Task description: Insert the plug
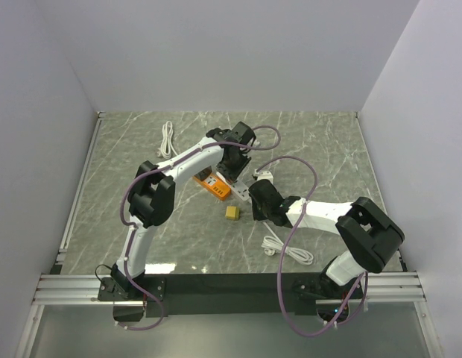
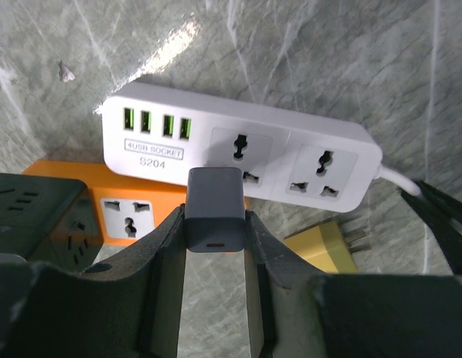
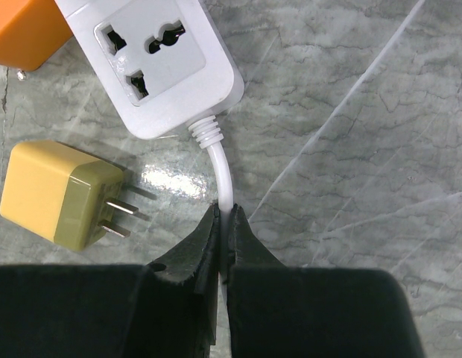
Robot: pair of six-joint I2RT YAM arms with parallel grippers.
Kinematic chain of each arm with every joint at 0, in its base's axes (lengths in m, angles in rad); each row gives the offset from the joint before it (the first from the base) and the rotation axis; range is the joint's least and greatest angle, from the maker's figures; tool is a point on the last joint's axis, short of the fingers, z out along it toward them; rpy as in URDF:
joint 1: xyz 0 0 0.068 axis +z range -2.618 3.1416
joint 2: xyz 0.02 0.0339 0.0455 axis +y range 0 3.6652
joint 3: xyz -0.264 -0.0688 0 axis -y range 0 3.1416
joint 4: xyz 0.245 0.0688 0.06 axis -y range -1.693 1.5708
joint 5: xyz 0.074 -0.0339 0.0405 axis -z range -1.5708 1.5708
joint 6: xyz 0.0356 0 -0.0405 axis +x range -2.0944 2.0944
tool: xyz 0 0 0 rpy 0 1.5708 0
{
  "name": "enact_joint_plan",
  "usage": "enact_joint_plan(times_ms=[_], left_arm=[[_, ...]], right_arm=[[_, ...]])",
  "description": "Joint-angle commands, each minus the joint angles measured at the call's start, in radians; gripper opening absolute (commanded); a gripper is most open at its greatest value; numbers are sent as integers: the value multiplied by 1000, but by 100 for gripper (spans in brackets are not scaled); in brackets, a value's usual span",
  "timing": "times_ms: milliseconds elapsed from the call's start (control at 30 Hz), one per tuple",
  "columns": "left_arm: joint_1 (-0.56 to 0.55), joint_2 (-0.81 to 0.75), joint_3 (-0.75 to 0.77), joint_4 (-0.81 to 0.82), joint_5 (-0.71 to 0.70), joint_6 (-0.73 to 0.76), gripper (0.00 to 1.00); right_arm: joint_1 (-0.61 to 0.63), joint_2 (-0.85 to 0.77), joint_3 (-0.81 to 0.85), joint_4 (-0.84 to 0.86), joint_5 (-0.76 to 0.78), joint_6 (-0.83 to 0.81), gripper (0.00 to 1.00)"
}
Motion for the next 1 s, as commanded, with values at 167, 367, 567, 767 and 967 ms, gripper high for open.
enact_joint_plan(times_ms=[167, 367, 567, 767, 967], left_arm=[[-17, -95, -13, 78, 37, -18, 1], [-21, -73, -24, 46, 23, -18, 1], [-27, -81, -44, 32, 6, -24, 1], [-30, -79, -43, 23, 1, -25, 1], [-30, -81, -50, 21, -11, -25, 1]], right_arm=[[17, 35, 2, -56, -6, 5, 0], [17, 42, 5, -57, -3, 5, 0], [20, 44, 8, -60, -1, 5, 0], [22, 47, 10, -63, 2, 5, 0], [23, 49, 11, -66, 3, 5, 0]])
